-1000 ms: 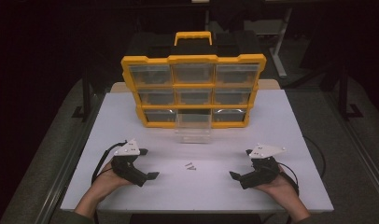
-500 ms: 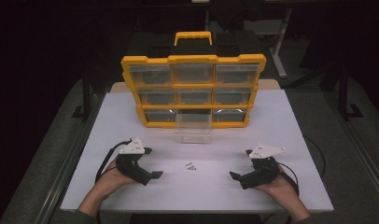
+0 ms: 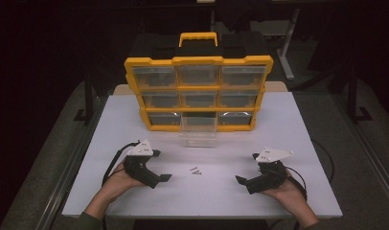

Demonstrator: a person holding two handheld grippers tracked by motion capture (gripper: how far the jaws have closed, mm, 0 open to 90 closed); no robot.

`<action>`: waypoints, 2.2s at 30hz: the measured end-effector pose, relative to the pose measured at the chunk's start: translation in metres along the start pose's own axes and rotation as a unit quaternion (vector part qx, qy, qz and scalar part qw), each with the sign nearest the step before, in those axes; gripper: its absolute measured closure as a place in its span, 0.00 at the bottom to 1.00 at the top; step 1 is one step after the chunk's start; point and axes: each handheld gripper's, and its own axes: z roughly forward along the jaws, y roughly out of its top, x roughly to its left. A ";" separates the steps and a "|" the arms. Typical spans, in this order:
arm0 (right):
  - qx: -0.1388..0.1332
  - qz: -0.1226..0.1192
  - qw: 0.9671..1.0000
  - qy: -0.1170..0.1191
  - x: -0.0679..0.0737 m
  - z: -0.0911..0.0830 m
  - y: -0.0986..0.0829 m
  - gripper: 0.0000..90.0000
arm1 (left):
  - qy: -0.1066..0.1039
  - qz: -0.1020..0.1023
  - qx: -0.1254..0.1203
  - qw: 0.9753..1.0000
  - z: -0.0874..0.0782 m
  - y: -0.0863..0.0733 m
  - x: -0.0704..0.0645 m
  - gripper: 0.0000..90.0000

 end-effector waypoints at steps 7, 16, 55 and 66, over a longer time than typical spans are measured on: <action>0.001 0.000 1.000 0.000 0.000 0.000 0.000 0.00 | -0.004 0.005 0.002 1.000 0.006 0.006 -0.001 0.00; 0.002 0.000 1.000 0.000 0.000 0.000 0.000 0.00 | -0.011 0.006 0.004 1.000 0.013 0.011 -0.001 0.00; 0.001 0.001 1.000 0.001 0.000 0.000 0.000 0.00 | -0.040 0.019 0.024 0.999 0.052 0.041 -0.006 0.38; 0.002 0.001 1.000 0.002 0.000 0.000 -0.001 0.00 | -0.051 0.025 0.031 0.998 0.065 0.047 -0.006 0.61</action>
